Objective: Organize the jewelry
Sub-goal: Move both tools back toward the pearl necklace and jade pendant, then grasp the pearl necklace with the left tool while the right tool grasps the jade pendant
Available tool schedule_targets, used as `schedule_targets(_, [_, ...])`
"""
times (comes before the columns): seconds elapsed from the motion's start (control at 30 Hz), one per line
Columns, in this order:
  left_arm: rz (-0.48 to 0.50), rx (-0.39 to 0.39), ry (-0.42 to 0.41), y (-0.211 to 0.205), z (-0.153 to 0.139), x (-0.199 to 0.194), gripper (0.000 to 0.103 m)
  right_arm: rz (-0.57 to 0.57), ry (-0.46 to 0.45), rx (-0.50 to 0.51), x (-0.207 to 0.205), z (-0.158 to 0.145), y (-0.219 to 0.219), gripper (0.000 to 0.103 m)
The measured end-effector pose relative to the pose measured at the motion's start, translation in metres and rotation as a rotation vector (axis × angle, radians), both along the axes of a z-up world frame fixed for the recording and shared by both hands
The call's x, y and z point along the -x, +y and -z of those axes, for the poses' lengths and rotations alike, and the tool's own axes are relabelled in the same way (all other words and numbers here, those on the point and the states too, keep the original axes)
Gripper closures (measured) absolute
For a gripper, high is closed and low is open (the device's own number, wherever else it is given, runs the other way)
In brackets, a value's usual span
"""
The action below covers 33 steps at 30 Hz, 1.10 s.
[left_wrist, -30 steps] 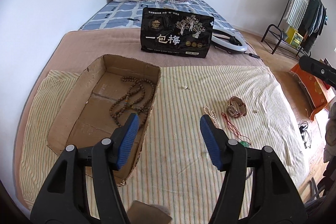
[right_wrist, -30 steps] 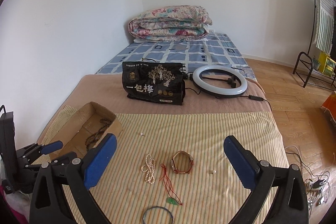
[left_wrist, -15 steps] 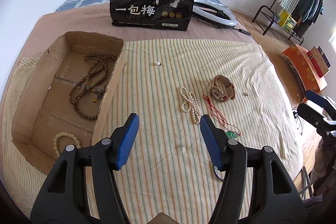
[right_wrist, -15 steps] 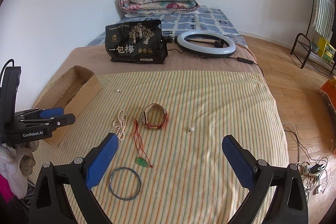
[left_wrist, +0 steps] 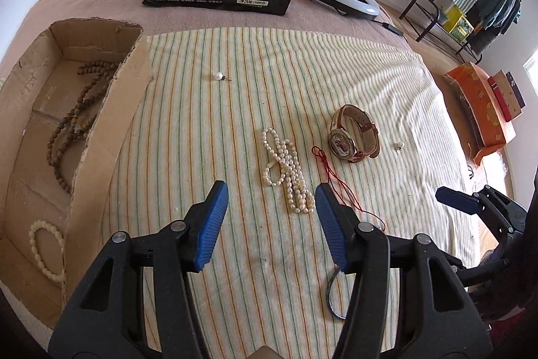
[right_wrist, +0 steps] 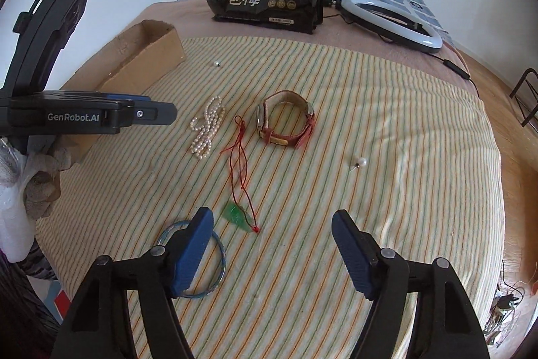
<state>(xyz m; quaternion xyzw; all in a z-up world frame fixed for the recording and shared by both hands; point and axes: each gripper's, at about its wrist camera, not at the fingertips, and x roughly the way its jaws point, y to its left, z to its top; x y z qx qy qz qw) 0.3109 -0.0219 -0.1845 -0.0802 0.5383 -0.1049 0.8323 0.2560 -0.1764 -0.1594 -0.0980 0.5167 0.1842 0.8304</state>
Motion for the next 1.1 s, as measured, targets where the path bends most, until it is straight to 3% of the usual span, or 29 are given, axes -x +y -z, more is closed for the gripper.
schedule_targets(0.1, [0.005,0.007,0.029,-0.005,0.011,-0.010,0.055,-0.019,0.018,-0.013,-0.002,0.006,0.003,0.035])
schedule_targets(0.43, [0.027,-0.017,0.048,-0.020,0.028,-0.023,0.061,-0.118,0.076,-0.003,-0.003,0.026,0.022,0.058])
schedule_targets(0.97, [0.047,-0.051,0.035,-0.030,0.041,-0.031,0.064,-0.152,0.087,0.065,-0.009,0.042,0.033,0.066])
schedule_targets(1.1, [0.044,-0.101,0.014,-0.030,0.043,-0.032,0.081,-0.149,0.083,0.081,-0.010,0.043,0.032,0.075])
